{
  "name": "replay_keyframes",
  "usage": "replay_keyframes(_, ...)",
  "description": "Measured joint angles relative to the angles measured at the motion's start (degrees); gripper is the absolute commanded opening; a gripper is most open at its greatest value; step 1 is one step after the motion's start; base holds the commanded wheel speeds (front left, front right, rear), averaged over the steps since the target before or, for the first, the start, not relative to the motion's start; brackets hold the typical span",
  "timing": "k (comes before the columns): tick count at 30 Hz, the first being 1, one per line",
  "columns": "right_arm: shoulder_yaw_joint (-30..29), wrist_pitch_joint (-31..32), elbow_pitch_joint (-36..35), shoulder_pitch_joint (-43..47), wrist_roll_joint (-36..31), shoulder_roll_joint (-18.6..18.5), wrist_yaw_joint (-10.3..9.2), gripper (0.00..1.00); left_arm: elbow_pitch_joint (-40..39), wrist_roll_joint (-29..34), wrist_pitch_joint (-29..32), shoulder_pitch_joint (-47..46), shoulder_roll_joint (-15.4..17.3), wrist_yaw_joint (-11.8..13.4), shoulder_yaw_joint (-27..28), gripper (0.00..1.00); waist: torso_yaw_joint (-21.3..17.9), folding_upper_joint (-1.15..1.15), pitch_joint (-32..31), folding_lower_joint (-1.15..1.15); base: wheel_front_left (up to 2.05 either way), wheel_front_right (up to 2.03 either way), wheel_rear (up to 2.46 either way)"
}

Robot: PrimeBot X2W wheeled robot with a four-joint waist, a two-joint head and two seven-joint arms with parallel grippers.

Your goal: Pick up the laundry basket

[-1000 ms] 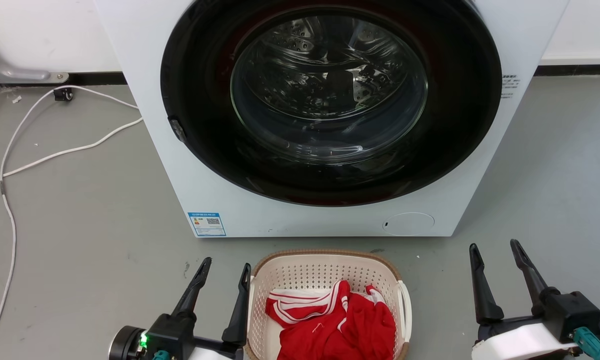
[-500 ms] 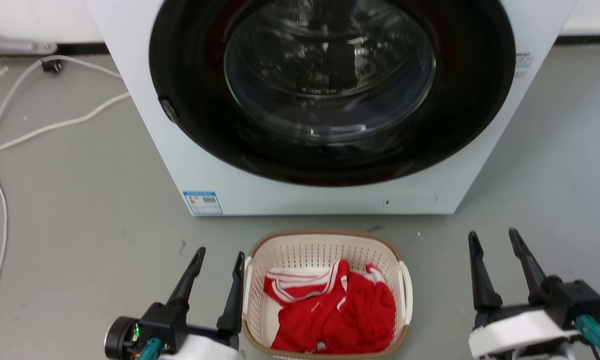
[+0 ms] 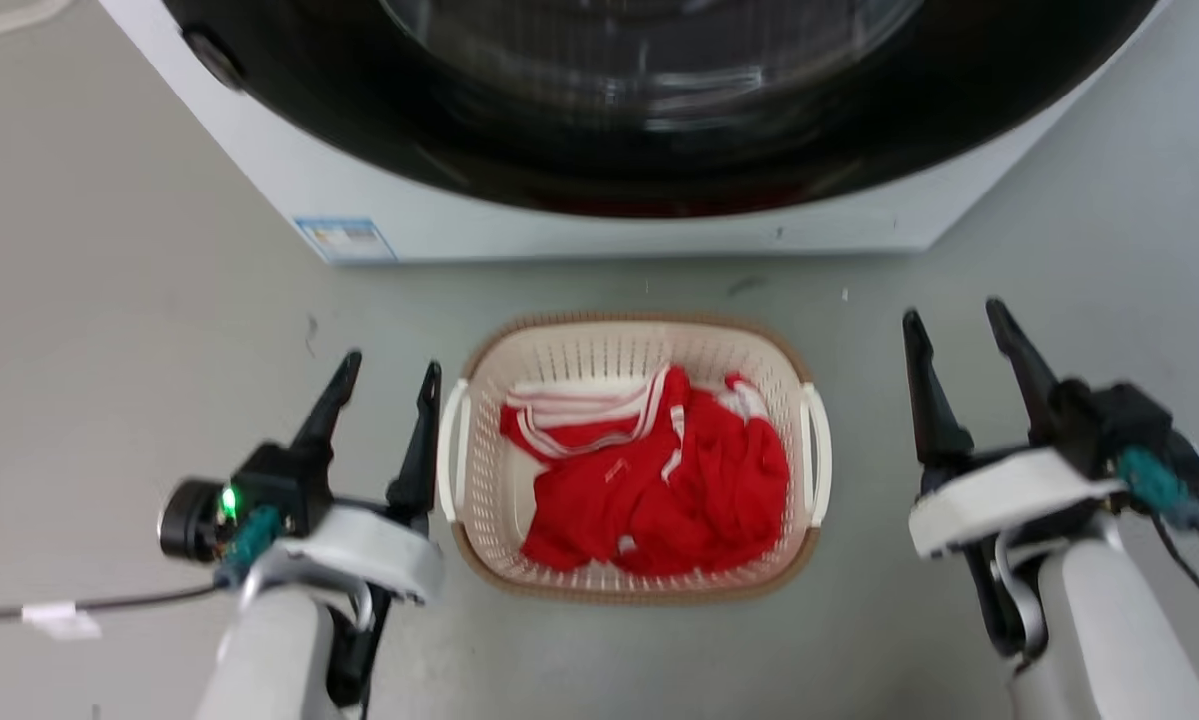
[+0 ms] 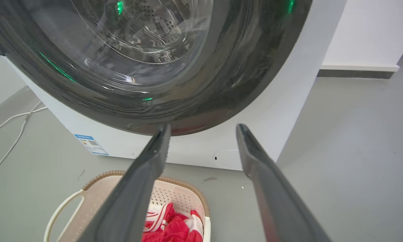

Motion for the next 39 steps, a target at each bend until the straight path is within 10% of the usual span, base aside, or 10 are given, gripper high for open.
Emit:
replay_keyframes(24, 2.6, 5.9, 38.1, -25.8, 3.1, 0.0, 0.0, 1.0, 35.9, -10.2, 1.3, -28.4, 7.5, -0.2, -16.0, 1.0, -0.5, 0.0, 21.1, 0.0, 0.0, 0.0, 0.0)
replay_keyframes(39, 9.4, 15.7, 54.7, -38.1, 9.2, 0.0, 0.0, 1.0, 42.9, -24.4, 10.5, -37.6, 9.2, -0.2, -31.5, 1.0, 0.8, 0.0, 26.3, 0.0, 0.0, 0.0, 0.0)
